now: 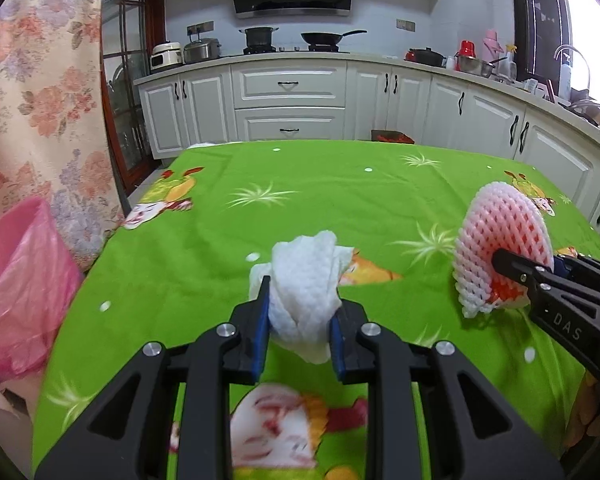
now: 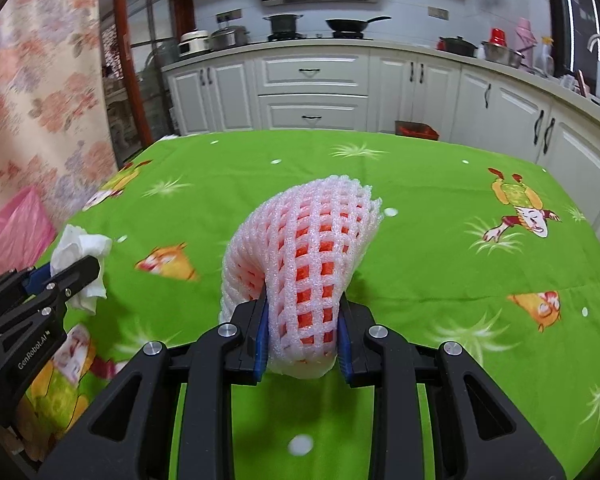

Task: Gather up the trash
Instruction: 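Lift the tissue and foam net and carry them over the pink bin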

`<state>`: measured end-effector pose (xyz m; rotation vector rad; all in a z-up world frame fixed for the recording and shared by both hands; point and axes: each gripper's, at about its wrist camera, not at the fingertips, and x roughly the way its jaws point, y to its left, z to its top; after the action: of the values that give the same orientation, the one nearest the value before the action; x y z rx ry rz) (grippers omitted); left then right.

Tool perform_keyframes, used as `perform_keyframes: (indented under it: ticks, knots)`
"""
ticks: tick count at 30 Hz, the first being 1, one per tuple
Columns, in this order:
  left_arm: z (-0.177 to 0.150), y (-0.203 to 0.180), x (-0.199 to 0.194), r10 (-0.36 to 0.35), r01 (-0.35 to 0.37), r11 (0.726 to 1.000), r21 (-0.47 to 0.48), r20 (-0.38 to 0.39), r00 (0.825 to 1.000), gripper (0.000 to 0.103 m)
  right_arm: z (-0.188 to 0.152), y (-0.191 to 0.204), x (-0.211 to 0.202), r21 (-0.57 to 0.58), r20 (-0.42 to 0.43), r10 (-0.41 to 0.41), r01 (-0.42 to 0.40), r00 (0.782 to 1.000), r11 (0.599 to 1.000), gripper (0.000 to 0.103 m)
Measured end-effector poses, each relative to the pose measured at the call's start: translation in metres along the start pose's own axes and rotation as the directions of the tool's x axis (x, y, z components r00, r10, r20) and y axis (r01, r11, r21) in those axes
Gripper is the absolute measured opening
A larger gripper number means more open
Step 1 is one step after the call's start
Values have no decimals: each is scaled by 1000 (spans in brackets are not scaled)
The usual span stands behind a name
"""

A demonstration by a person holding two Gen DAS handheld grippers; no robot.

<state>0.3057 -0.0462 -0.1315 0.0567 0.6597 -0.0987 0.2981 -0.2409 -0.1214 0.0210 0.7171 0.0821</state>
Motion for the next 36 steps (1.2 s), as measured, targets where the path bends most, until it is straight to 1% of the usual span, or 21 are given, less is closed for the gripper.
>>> perform_keyframes:
  ticks: [7, 11, 19, 28, 36]
  knots:
    - [-18, 22, -25, 15, -15, 1000, -22, 17, 1000, 24, -14, 33, -15, -65, -5, 53, -54, 999, 996, 27]
    - [-25, 37, -38, 28, -27, 999, -40, 28, 999, 24, -16, 52, -23, -98, -7, 88, -88, 996, 991, 27]
    - [-37, 71, -74, 92, -87, 994, -61, 75, 993, 24, -17, 92, -39, -177, -8, 166, -164, 986, 970, 27]
    - [-39, 107, -113, 179, -170, 983, -72, 133, 975, 24, -13, 131, -49, -237, -26, 251, -250, 968, 939, 27]
    - [-28, 135, -125, 239, -221, 968, -118, 160, 958, 24, -1, 163, -56, -298, -16, 320, -310, 947, 903, 27]
